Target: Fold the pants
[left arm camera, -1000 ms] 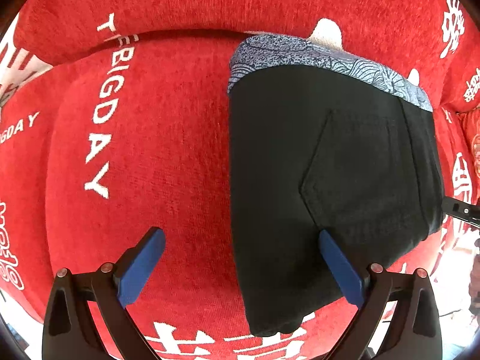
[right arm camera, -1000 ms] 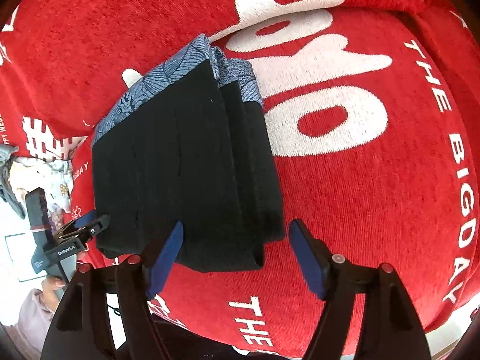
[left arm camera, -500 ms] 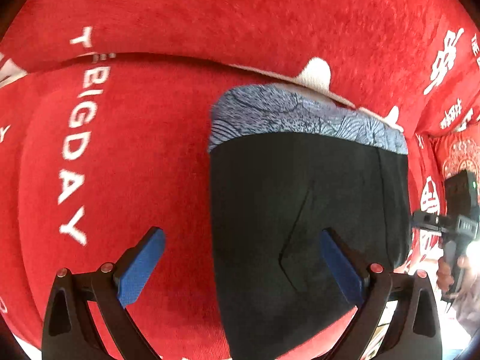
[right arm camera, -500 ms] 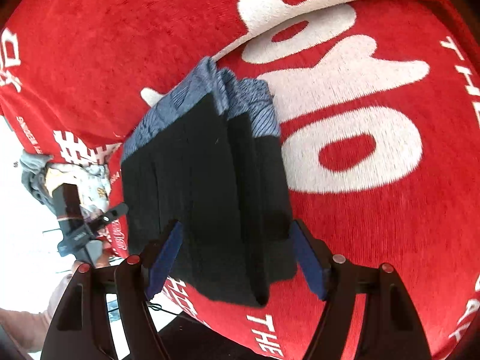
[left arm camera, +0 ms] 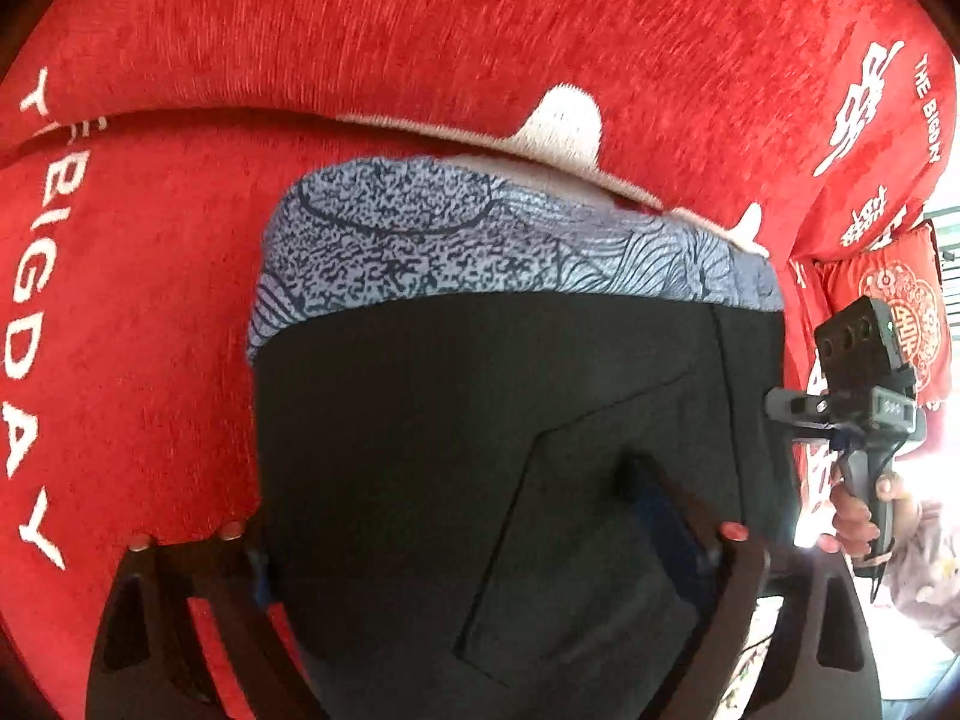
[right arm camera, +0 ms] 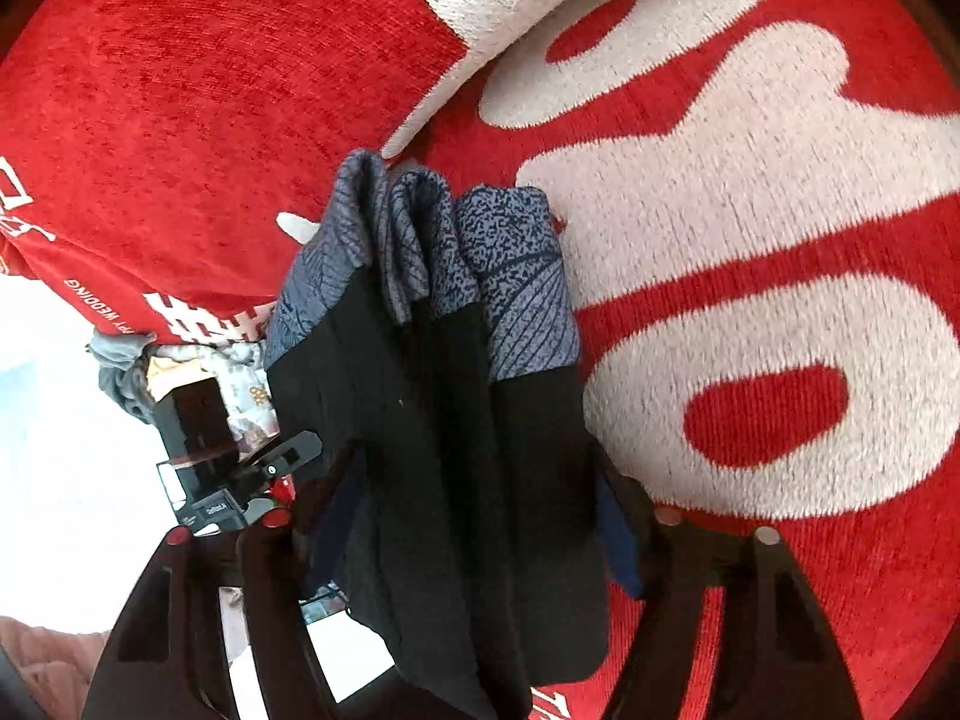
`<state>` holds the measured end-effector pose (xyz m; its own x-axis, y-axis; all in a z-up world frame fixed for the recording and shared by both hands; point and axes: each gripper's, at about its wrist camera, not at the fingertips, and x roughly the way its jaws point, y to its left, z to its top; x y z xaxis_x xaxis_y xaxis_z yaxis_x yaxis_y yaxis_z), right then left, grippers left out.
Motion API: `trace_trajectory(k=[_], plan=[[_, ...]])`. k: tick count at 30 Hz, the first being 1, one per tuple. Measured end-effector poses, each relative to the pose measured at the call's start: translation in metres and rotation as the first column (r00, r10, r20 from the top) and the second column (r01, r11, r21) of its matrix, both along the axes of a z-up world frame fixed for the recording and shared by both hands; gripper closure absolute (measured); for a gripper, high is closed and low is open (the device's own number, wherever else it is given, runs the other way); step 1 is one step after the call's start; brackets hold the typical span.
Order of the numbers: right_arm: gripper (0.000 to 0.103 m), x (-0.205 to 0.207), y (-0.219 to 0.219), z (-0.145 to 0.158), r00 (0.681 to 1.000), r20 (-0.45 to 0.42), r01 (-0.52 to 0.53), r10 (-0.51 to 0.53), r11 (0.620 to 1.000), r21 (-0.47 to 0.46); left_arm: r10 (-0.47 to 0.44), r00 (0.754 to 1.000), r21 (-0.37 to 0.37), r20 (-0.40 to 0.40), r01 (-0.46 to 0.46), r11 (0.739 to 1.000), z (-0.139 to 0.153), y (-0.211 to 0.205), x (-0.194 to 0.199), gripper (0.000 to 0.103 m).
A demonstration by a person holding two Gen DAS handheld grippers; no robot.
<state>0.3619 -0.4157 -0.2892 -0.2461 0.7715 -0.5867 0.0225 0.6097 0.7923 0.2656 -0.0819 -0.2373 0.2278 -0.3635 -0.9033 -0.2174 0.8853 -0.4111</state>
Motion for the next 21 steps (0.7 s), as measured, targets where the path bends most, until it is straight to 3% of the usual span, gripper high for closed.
trace_trajectory(k=[4, 7, 15, 21], plan=[[0.051, -0.003, 0.003, 0.016, 1.0, 0.027, 0.002, -0.002, 1.0, -0.002, 0.015, 1.0, 0.03, 0.023, -0.016, 0.999, 0.017, -0.006, -0.003, 0.034], [0.055, -0.007, 0.003, 0.032, 0.999, 0.036, 0.011, -0.012, 1.0, 0.017, 0.006, 0.999, 0.025, 0.043, -0.007, 1.0, 0.032, -0.007, -0.01, 0.04], [0.056, -0.042, 0.008, 0.064, 1.0, 0.024, -0.008, 0.006, 0.998, 0.063, -0.017, 0.999, 0.036, 0.044, 0.015, 0.999, 0.069, 0.0, -0.053, 0.04], [0.057, -0.09, 0.031, 0.061, 0.999, -0.033, -0.007, 0.01, 0.995, 0.099, 0.012, 1.0, 0.085, -0.003, -0.012, 0.996, 0.081, 0.016, -0.101, 0.04]])
